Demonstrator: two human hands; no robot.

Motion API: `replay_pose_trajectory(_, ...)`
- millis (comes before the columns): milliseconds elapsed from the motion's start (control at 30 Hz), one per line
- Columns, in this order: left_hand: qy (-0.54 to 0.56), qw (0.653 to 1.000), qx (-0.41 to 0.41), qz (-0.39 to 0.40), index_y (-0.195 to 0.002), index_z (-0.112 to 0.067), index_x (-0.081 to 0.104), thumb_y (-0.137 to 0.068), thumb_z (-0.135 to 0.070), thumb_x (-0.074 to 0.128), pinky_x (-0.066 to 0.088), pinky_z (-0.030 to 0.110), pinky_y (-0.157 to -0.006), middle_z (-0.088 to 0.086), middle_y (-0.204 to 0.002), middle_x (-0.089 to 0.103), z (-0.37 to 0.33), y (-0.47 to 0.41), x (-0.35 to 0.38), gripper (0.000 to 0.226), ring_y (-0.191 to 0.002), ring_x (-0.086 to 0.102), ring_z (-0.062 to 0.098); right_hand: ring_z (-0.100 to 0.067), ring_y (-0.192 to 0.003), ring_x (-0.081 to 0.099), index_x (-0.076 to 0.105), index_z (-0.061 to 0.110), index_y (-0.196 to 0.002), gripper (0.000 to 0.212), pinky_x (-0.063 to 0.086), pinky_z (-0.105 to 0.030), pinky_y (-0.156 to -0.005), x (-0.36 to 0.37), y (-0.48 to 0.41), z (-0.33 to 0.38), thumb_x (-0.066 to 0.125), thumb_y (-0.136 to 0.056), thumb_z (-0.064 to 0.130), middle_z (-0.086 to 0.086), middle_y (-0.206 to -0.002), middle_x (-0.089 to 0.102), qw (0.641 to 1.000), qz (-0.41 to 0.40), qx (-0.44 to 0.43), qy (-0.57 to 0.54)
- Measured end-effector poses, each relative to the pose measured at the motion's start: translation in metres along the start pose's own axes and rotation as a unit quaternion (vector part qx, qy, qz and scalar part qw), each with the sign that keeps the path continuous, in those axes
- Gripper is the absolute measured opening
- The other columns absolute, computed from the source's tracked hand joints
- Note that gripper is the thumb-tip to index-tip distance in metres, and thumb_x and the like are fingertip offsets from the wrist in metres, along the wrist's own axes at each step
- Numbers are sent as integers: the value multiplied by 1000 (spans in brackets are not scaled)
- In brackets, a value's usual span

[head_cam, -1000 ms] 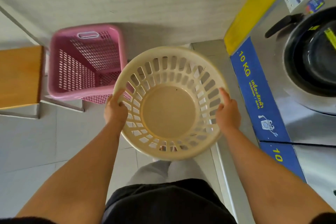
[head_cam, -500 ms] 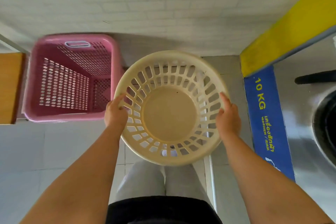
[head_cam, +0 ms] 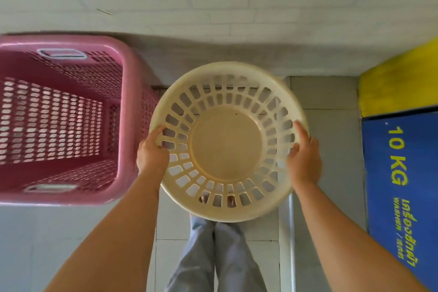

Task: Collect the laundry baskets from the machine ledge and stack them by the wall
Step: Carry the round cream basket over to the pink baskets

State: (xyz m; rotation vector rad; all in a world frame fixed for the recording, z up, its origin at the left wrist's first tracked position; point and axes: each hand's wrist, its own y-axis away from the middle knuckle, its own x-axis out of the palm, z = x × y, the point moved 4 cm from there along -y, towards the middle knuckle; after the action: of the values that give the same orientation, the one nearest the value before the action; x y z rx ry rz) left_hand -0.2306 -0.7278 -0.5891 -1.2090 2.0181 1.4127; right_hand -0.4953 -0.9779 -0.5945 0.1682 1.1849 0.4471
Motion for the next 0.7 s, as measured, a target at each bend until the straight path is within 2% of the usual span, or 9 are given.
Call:
replay_pose_trajectory(67, 3, 1000, -8, 2, -136, -38, 49, -82, 7, 42, 57, 38, -68, -9, -96, 66, 6, -23, 16, 71, -77, 66, 22, -17, -69, 47, 33, 47, -143, 62, 31, -25, -50, 24, -19, 2, 45, -96, 9, -8, -121, 50, 1000, -2, -4, 3)
replay_pose_trajectory(133, 37, 999, -26, 19, -137, -39, 46, -82, 9, 40, 54, 32, -63, -9, -102, 62, 14, -48, 31, 74, -76, 63, 16, -16, -69, 45, 33, 48, -143, 64, 24, -21, -46, 45, -36, 4, 45, -95, 7, -7, -122, 50, 1000, -3, -9, 3)
replay_pose_trajectory(200, 92, 993, -52, 48, -139, -39, 44, -84, 11, 40, 57, 37, -74, -3, -115, 63, 22, -72, 46, 75, -91, 64, 19, -15, -71, 45, 32, 49, -143, 65, 25, -22, -48, 65, -52, 4, 44, -95, 7, -5, -124, 49, 1000, 1, -11, 0)
replay_pose_trajectory(300, 128, 988, -54, 72, -138, -42, 43, -85, 8, 48, 54, 49, -91, 0, -131, 58, 28, -98, 63, 73, -113, 59, 28, -15, -78, 49, 33, 49, -143, 68, 31, -23, -52, 91, -71, 4, 42, -93, 3, -4, -133, 46, 1000, 8, -15, -23)
replay_pose_trajectory(433, 190, 976, -74, 83, -133, -49, 44, -81, 7, 58, 51, 51, -95, 2, -137, 53, 36, -120, 80, 78, -119, 57, 32, -11, -81, 48, 34, 48, -143, 73, 28, -16, -49, 113, -87, 0, 38, -90, -2, 0, -140, 42, 998, 20, -21, -52)
replay_pose_trajectory(567, 184, 974, -59, 116, -134, -43, 46, -84, 3, 55, 48, 52, -98, 1, -143, 45, 42, -129, 96, 69, -125, 51, 30, -14, -86, 50, 29, 47, -146, 77, 31, -19, -50, 123, -96, -7, 36, -89, -5, 0, -144, 37, 997, 49, -16, -55)
replay_pose_trajectory(633, 149, 981, -38, 119, -135, -40, 46, -83, -1, 56, 47, 51, -100, 1, -143, 44, 44, -131, 99, 65, -126, 49, 28, -22, -104, 54, 23, 47, -148, 75, 39, -26, -60, 127, -99, -9, 39, -92, 0, -1, -151, 28, 996, 78, -16, -47)
replay_pose_trajectory(700, 103, 988, -16, 115, -140, -37, 41, -84, -5, 57, 45, 50, -102, 1, -145, 40, 43, -134, 100, 66, -127, 46, 27, -23, -132, 42, 16, 48, -150, 70, 43, -32, -79, 127, -100, -9, 43, -96, 11, 0, -160, 13, 994, 106, -15, -40)
